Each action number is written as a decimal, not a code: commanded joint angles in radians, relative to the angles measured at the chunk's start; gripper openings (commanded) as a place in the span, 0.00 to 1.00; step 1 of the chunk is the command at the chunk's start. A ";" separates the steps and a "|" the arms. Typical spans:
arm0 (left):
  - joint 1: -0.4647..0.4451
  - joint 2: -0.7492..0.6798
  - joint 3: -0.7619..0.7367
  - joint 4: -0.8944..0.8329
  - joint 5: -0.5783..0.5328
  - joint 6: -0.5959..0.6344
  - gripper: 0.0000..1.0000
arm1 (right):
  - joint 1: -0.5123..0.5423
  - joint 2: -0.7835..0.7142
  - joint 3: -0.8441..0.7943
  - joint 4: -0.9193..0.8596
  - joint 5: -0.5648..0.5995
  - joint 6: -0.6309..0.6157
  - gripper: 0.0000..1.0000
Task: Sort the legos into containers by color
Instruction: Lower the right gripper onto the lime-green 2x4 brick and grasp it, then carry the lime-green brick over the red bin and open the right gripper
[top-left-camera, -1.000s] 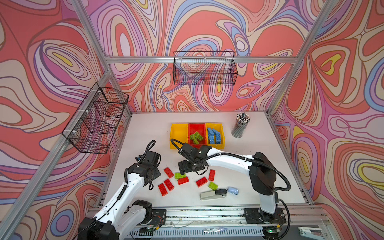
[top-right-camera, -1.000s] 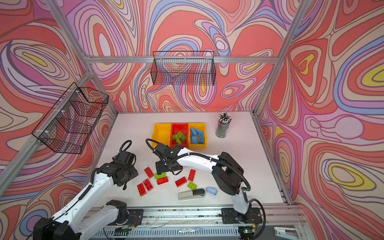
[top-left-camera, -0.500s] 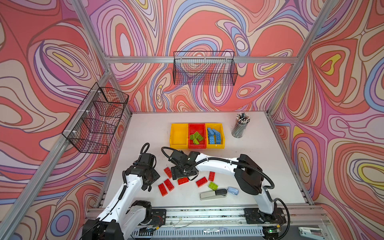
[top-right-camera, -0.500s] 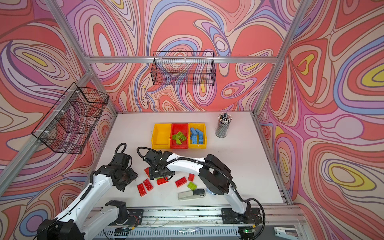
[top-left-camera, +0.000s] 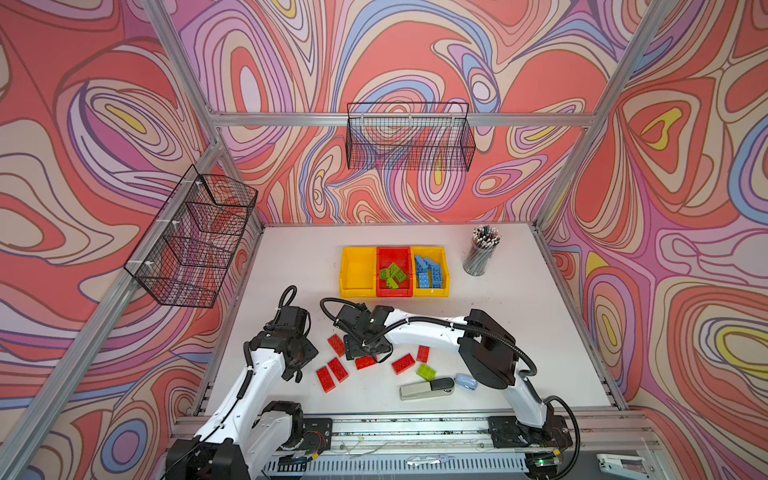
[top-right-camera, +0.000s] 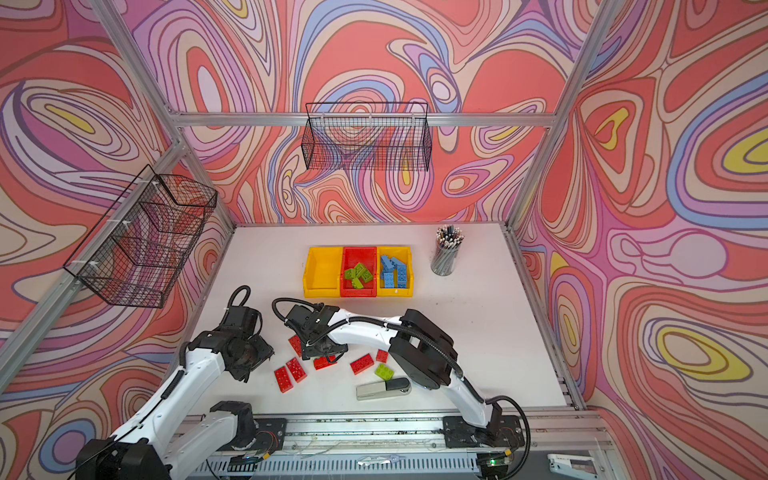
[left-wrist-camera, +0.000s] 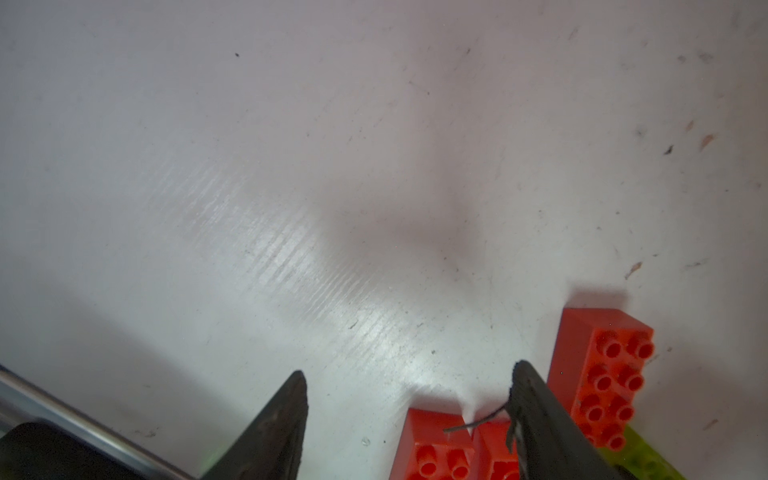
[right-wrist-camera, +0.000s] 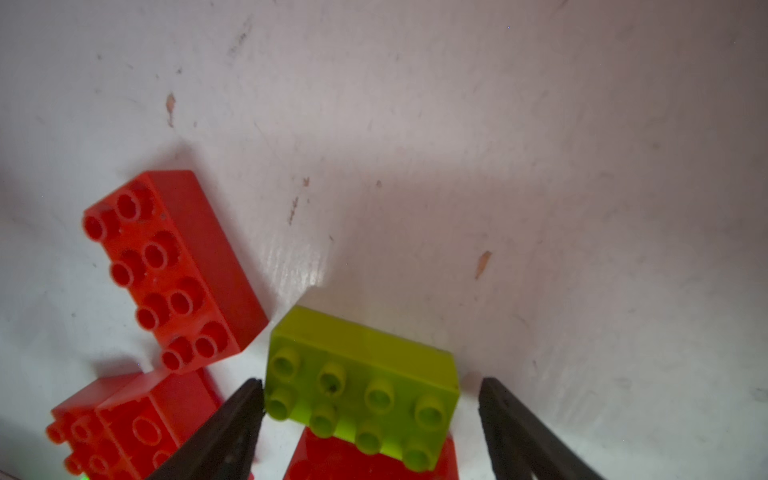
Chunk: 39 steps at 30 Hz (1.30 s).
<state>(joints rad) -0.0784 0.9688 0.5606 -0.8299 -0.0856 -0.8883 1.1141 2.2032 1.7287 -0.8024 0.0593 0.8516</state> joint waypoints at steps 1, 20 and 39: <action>0.008 0.005 -0.001 -0.002 -0.027 -0.012 0.64 | -0.002 0.032 0.011 -0.041 0.039 0.004 0.79; 0.009 -0.015 -0.004 -0.011 -0.046 -0.011 0.63 | -0.116 -0.104 -0.071 -0.029 0.063 -0.072 0.52; 0.006 0.032 -0.014 0.033 0.001 -0.013 0.62 | -0.373 -0.121 0.170 -0.129 0.081 -0.303 0.51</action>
<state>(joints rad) -0.0772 1.0016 0.5453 -0.7883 -0.0784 -0.8940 0.7845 2.0632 1.8374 -0.8993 0.1162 0.6174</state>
